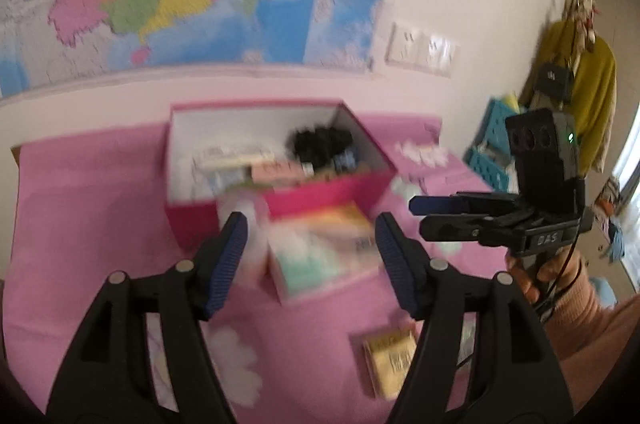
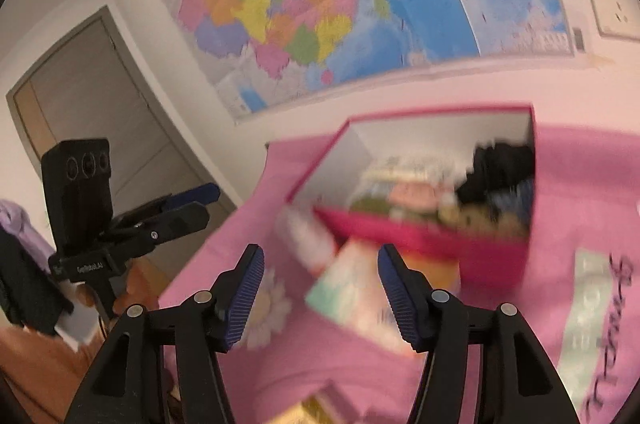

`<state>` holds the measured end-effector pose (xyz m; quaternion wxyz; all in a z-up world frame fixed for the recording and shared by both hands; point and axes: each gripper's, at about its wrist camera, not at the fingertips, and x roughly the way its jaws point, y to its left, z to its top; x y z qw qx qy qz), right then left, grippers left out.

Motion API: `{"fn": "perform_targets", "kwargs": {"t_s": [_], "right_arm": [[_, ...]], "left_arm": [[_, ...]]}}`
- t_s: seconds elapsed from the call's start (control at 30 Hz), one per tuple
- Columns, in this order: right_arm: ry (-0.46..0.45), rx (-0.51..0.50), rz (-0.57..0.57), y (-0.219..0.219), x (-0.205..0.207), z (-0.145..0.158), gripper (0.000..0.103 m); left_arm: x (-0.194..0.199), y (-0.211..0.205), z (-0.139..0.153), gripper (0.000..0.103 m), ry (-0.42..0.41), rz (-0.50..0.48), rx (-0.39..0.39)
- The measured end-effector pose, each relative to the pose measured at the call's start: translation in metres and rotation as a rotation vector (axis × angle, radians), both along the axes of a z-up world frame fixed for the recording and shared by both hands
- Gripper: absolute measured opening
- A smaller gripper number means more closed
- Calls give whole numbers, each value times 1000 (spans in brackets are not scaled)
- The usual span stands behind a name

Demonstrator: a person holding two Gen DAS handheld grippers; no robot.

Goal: Organize soft objects
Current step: 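Move the right gripper back to the floral tissue pack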

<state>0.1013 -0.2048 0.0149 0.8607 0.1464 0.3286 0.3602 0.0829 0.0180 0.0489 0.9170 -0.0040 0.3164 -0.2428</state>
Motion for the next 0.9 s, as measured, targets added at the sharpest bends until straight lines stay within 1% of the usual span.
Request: {"fn": "perform_targets", "kwargs": {"t_s": [0.03, 0.1, 0.17, 0.3, 0.37, 0.4, 0.53, 0.63, 0.73, 0.8, 0.9], "right_arm": [[13, -5, 10, -1, -8, -6, 61], [33, -36, 8, -2, -19, -18, 61], [77, -59, 8, -7, -31, -33, 61], [143, -89, -23, -16, -49, -58, 61], [177, -87, -41, -24, -57, -68, 61], [189, -93, -50, -28, -61, -72, 61], [219, -113, -56, -34, -76, -79, 61], [238, -143, -27, -33, -91, -84, 61], [244, -198, 11, -26, -106, -90, 61], [249, -225, 15, -24, -110, -96, 61], [237, -278, -16, -23, -110, -101, 61]], "left_arm": [[-5, -3, -6, 68, 12, -3, 9], [-11, -8, -22, 68, 66, -36, -2], [-19, -13, -33, 68, 94, -55, -9], [-33, -30, -58, 68, 161, -112, 6], [-37, -39, -67, 68, 186, -133, 23], [-40, -45, -74, 68, 199, -142, 45], [-49, -59, -89, 68, 227, -175, 78], [-52, -67, -96, 68, 239, -189, 98], [-50, -72, -101, 68, 250, -192, 107], [-48, -76, -104, 68, 252, -182, 125], [-43, -81, -107, 67, 259, -179, 136]]}}
